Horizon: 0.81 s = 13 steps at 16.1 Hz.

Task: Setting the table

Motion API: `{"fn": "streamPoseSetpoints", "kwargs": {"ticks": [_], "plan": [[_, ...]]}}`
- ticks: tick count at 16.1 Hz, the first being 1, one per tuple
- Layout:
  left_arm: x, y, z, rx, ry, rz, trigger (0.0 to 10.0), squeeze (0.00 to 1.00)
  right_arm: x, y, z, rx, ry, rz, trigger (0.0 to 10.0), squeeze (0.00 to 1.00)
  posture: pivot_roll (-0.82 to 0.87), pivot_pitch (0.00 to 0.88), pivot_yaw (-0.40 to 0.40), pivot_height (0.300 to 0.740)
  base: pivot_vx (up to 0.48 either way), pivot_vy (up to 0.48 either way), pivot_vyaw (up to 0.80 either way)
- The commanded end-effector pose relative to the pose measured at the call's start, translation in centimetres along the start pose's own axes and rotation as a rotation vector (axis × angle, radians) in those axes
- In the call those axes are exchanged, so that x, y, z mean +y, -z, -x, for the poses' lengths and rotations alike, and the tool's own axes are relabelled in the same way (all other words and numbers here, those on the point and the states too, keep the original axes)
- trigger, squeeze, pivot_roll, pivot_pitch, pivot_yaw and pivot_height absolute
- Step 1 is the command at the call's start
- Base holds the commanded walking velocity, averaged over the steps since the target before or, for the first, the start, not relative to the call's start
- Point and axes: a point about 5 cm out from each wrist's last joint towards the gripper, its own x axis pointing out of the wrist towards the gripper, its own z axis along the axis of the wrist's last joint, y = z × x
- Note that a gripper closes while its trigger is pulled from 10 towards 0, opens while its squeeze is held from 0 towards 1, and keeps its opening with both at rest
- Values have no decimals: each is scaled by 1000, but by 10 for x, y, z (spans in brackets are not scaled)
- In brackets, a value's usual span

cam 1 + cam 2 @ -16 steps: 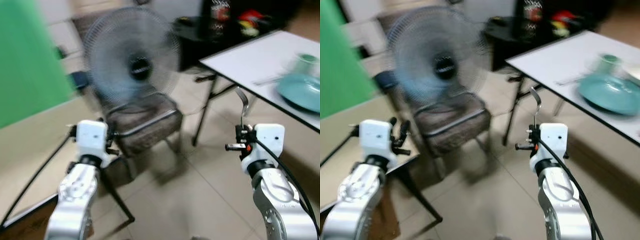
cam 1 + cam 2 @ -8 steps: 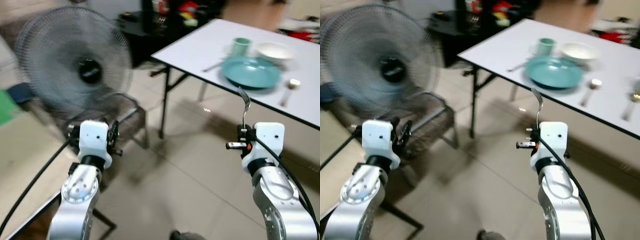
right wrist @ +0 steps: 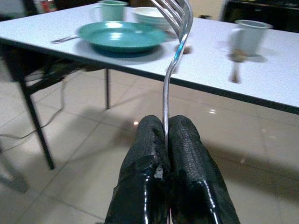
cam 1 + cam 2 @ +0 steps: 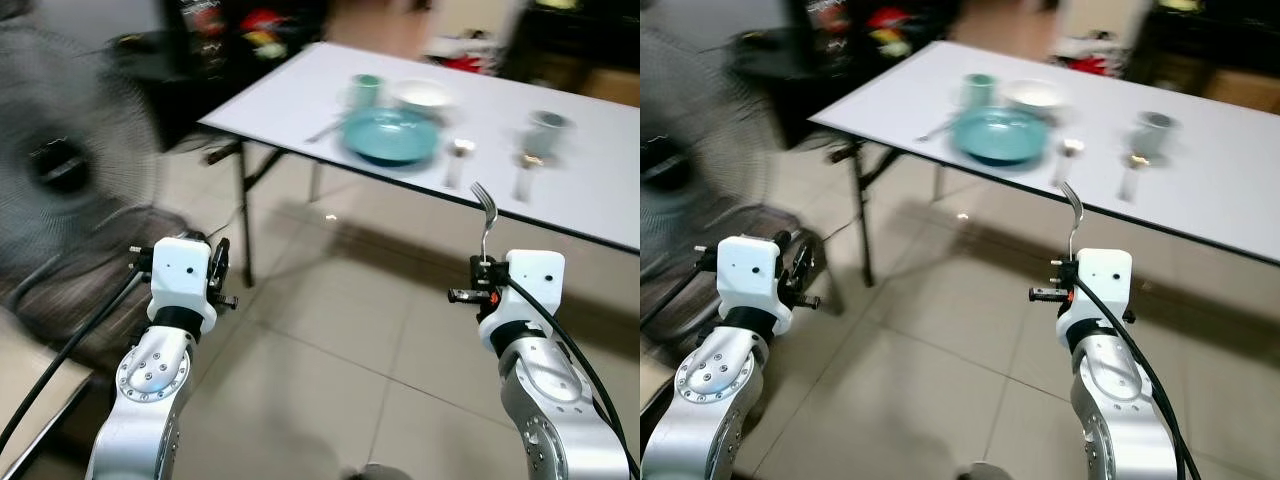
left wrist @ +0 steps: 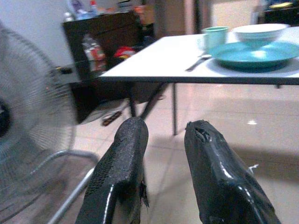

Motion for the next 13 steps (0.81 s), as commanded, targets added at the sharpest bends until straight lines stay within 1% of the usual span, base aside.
{"fn": "streamPoseSetpoints", "kwargs": {"ticks": [1,2,3,4,5,6,7,8,10,11,13], "plan": [[-4,-3,-2,-6,26,7,10000,0,-4,-1,-1,-4,25,-4,10000,0,-31,0,4,740,0,0,-756],[-5,-2,-3,4,51,36,10000,0,-1,-2,-2,-12,26,-4,10000,0,-33,0,15,740,0,0,-756],[-7,-3,-4,3,86,-5,10000,0,1,-4,-2,-19,24,-2,10000,0,-38,0,35,740,0,0,-756],[-8,-4,-5,-7,96,-13,10000,0,2,-5,-3,-18,21,-1,10000,0,-42,0,48,740,0,0,-756],[-8,-3,-10,-10,72,-10,10000,0,0,-4,-3,-4,32,8,10000,0,-41,0,34,740,0,0,-756],[-6,-3,-10,-14,59,-5,10000,0,-2,-3,-3,4,42,10,10000,0,-41,0,34,740,0,0,-756],[-3,-4,-8,-14,42,1,10000,0,0,-6,-5,-7,27,7,10000,0,-33,0,40,740,0,0,-756],[-3,-3,-7,-8,45,23,10000,0,2,-6,-9,-17,17,10,10000,0,-30,0,33,740,0,0,-763],[-4,-2,-6,-10,58,26,10000,0,4,-7,-12,-19,14,20,10000,0,-32,0,28,740,0,0,-759],[-3,-1,-4,-5,50,34,10000,0,7,-12,-12,-32,-16,31,10000,0,-29,0,24,740,0,0,-756],[1,4,0,16,14,25,10000,0,14,-9,-12,-32,-88,64,10000,0,-23,0,-1,740,0,0,0]]}}
